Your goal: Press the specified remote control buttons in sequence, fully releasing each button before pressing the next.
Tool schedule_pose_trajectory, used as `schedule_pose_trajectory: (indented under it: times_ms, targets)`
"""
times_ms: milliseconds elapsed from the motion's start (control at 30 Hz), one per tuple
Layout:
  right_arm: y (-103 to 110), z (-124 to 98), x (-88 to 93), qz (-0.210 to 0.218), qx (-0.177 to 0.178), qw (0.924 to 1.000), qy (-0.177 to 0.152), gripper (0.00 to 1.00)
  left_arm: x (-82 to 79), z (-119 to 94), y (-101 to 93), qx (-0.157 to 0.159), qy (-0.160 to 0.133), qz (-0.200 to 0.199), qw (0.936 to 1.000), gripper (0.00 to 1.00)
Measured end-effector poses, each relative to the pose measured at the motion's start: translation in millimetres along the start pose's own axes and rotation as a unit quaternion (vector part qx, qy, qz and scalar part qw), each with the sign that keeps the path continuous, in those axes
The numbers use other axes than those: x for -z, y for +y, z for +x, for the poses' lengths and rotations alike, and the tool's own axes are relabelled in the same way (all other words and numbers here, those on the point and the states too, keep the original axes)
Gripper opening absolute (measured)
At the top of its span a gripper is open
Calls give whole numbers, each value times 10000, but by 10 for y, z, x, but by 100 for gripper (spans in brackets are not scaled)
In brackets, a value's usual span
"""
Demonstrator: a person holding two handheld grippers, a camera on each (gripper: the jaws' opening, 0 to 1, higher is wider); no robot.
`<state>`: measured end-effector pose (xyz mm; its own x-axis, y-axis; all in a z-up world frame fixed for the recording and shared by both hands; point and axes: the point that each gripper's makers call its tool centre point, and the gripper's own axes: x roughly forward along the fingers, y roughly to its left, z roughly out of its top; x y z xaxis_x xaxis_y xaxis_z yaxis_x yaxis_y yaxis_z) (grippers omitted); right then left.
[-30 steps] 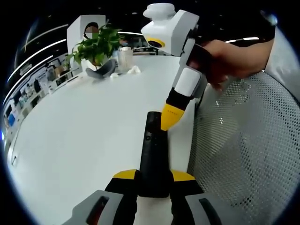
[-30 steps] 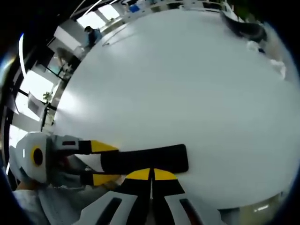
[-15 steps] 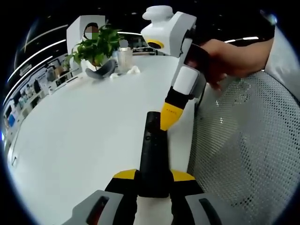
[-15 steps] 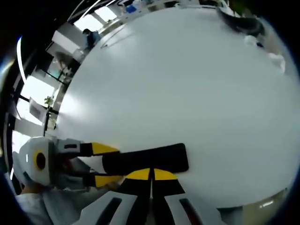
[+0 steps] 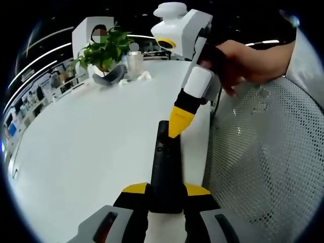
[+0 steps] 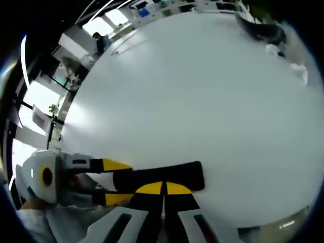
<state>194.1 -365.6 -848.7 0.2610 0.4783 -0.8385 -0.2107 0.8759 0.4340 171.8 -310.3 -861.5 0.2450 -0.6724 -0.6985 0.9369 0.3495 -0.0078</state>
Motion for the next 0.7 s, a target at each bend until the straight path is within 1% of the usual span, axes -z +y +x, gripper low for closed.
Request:
schedule_pose_trajectory:
  times_ms: [33,100,200,333,467,533,700]
  targets:
    - [-10,-1,-19,-47,44,10000,-60,0,-1,1,1,0,-1,0,10000,25]
    - [-14,13,-21,-88,63,9999,-49,0,-2,0,2,-1,-6,-1,10000,25]
    - [25,23,-10,-108,-25,9999,-4,0,-2,0,3,-1,-7,-2,10000,25]
    - [-2,40,-5,-226,91,9997,7,0,-1,3,5,-4,-9,-6,10000,25]
    - [-7,43,-14,-269,92,9996,-20,0,1,7,7,-4,-4,-2,10000,25]
    - [-24,56,9,-253,116,9996,46,0,-1,6,4,-4,-4,-4,10000,25]
    - [-16,56,-5,-373,143,9992,-15,0,-5,7,3,-3,-2,-12,10000,25]
